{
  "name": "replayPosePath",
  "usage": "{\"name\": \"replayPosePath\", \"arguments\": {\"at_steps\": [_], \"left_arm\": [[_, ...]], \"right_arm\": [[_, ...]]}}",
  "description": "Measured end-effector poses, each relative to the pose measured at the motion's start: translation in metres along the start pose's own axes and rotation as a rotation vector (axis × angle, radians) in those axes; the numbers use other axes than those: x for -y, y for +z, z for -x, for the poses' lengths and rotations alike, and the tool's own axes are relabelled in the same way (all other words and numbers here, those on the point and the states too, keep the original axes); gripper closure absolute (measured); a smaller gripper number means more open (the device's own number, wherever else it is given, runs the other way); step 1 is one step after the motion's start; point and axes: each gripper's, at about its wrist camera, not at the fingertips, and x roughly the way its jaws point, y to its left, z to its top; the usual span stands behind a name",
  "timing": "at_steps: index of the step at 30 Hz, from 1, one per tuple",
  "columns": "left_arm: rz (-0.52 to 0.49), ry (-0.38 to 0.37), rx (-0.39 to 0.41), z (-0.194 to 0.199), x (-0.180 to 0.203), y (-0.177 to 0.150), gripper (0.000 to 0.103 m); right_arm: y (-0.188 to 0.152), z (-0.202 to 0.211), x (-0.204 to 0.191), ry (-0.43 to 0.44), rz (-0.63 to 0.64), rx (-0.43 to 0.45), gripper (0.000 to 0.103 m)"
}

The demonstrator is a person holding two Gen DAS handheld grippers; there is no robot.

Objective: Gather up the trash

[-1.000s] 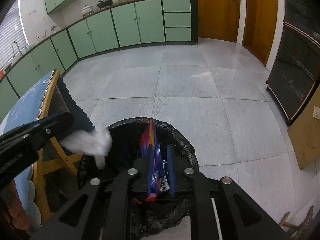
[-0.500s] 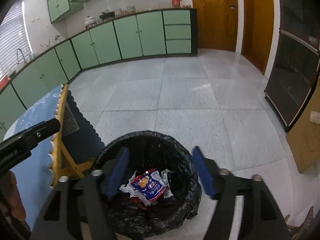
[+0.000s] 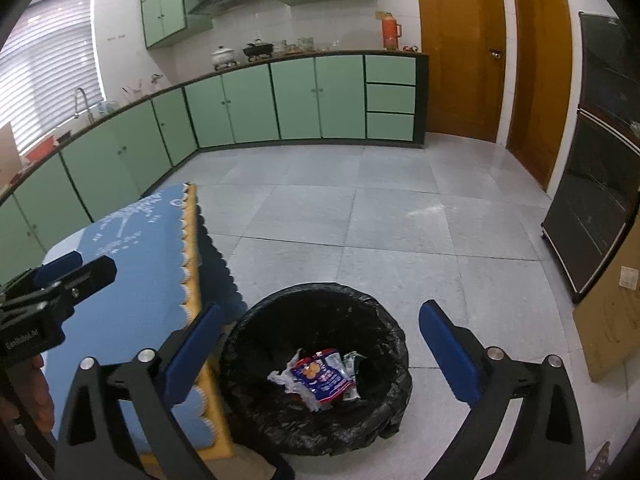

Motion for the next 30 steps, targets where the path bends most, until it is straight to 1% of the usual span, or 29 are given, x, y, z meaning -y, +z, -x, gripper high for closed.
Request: {"name": "replayPosePath", "arguments": {"at_steps": [7, 17, 21, 25, 30], "left_arm": [[0.005, 0.009, 0.037, 0.051, -0.003, -0.006, 0.013], [0.007, 0.028, 0.087, 0.103, -0.002, -0.014, 0.013], [0.004, 0.031, 0.095, 0.113, -0.003, -0.017, 0.013], [0.002, 0.033, 0.098, 0.114, -0.005, -0.020, 0.013], [0.007, 0.032, 0.082, 0.110, -0.006, -0.023, 0.013]], "right_arm": [[0.002, 0.042, -0.012, 0.037, 0.006, 0.027, 0.006], [0.001, 0.092, -0.033, 0.081, 0.027, 0.060, 0.006], [-0.001, 0.102, -0.041, 0.082, 0.040, 0.068, 0.006], [-0.004, 0.106, -0.042, 0.088, 0.034, 0.076, 0.006], [-0.010, 0.100, -0.042, 0.091, 0.016, 0.063, 0.006]]}}
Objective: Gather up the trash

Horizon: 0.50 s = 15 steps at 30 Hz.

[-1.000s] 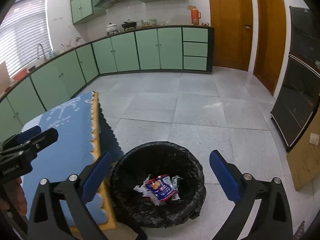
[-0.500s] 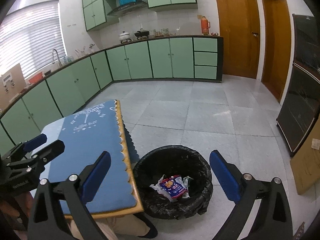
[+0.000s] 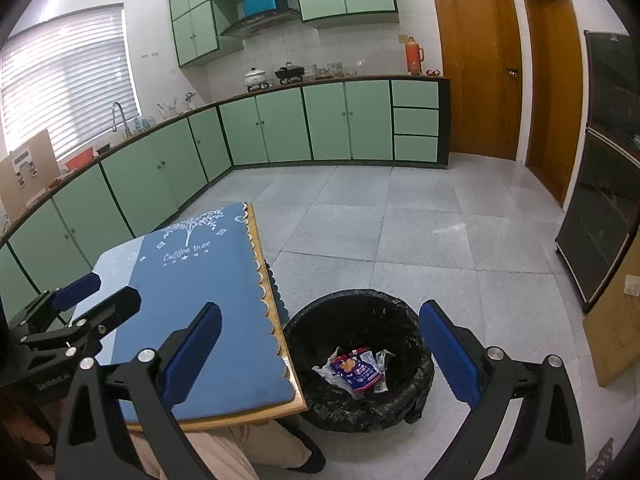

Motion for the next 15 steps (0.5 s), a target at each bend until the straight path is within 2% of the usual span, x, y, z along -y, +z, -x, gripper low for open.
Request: {"name": "replayPosePath", "arguments": {"at_steps": [15], "left_arm": [[0.005, 0.002, -0.001, 0.0012, -0.0011, -0.0011, 0.013]], "right_arm": [[-0.0034, -0.0020, 0.0007, -0.005, 0.006, 0.000, 0.006]]}}
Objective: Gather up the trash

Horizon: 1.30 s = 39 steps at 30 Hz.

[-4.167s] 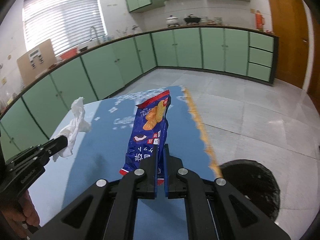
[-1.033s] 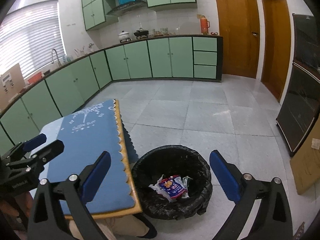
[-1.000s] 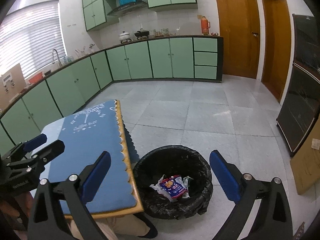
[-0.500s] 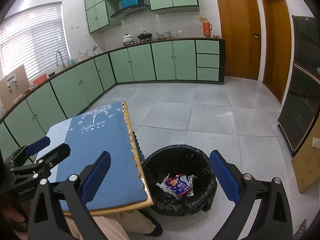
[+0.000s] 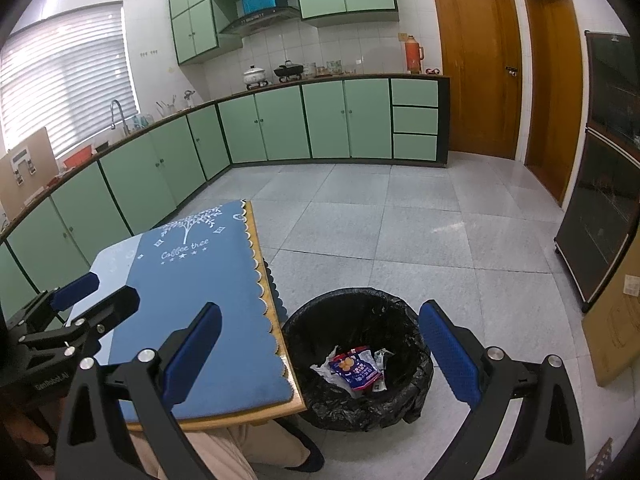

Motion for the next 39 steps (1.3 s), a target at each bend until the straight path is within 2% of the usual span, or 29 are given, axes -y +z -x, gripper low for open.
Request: {"name": "replayPosePath", "arguments": {"at_steps": [39], "left_arm": [[0.008, 0.013, 0.009, 0.0000, -0.0060, 0.0006, 0.013]], "right_arm": [[0.0020, -0.0007, -0.0008, 0.005, 0.018, -0.001, 0.006]]}}
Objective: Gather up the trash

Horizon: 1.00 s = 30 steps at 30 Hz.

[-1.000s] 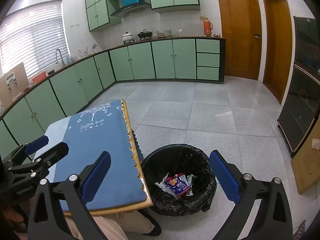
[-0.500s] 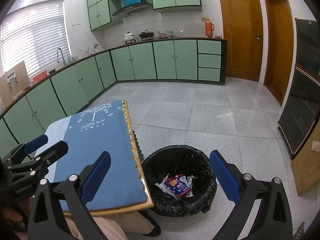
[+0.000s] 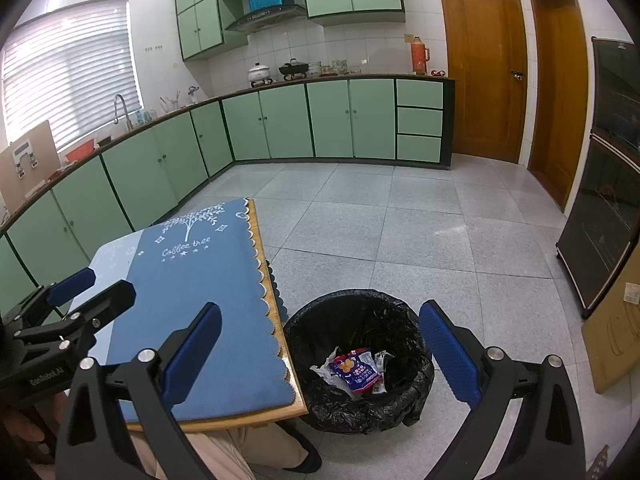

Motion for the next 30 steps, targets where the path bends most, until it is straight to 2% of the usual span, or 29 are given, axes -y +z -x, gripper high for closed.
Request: {"name": "replayPosePath", "arguments": {"at_steps": [30], "left_arm": [[0.007, 0.000, -0.005, -0.0005, -0.0052, -0.0028, 0.013]], "right_arm": [[0.0003, -0.0009, -0.0002, -0.002, 0.002, -0.003, 0.006]]}}
